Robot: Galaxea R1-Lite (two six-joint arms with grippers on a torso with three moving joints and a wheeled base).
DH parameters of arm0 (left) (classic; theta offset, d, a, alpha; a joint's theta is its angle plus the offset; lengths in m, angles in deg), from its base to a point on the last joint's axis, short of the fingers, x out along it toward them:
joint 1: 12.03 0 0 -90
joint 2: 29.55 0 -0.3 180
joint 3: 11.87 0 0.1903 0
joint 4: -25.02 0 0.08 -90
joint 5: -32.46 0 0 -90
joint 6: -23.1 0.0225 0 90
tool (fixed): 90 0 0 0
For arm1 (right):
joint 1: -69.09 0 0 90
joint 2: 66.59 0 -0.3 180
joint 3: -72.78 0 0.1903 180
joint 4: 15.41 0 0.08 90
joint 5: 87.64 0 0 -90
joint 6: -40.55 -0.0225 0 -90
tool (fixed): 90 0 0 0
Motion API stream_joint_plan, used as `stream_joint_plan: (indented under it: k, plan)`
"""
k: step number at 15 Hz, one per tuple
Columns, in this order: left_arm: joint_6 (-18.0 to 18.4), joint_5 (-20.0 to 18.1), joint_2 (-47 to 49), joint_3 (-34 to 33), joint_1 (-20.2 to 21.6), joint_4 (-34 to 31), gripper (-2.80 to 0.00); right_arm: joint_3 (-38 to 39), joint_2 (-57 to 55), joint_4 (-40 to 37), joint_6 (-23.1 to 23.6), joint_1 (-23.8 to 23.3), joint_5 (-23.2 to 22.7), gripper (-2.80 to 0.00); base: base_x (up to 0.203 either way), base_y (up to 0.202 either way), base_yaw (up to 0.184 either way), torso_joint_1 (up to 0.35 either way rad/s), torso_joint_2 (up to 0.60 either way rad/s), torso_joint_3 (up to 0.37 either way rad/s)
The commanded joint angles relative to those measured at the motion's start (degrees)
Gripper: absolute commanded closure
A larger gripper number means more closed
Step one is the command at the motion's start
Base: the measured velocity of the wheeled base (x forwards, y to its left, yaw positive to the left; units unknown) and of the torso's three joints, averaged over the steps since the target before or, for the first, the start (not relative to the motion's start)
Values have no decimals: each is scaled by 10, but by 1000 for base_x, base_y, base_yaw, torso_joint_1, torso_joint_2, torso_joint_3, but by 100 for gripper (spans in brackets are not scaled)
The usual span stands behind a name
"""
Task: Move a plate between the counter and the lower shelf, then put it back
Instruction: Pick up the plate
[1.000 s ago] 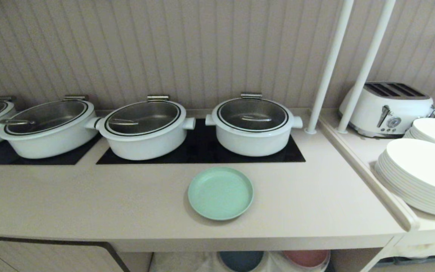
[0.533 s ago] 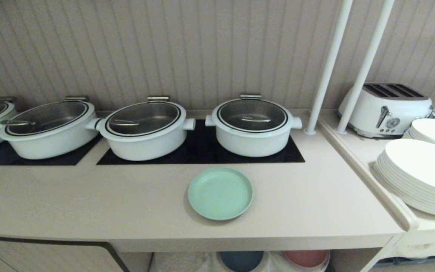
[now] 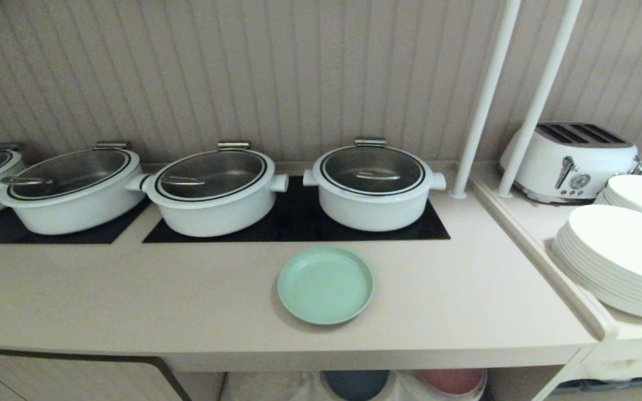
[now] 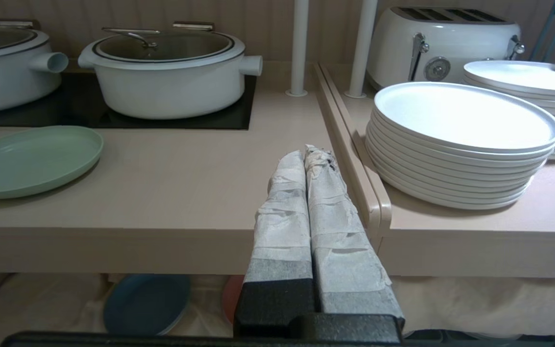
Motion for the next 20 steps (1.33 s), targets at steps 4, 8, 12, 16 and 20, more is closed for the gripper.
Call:
stream_joint_plan:
  k: [4,8,12,16,20]
  plan:
    - [-1,0,0,1,0,0,0,0,-1,1,5,0,-6,0,0,0,0,0,0,0]
    - [-1,0,0,0,0,0,0,0,-1,-1,21,0,-8,0,0,0,0,0,0,0]
    - [-1,0,0,1,0,0,0,-25,-33,-16,32,2,-39,0,0,0,0,0,0,0]
    - [-1,0,0,0,0,0,0,-113,-180,-4,34,3,-44,0,0,0,0,0,0,0]
    - [-1,0,0,0,0,0,0,-199,-344,58,33,4,-114,0,0,0,0,0,0,0]
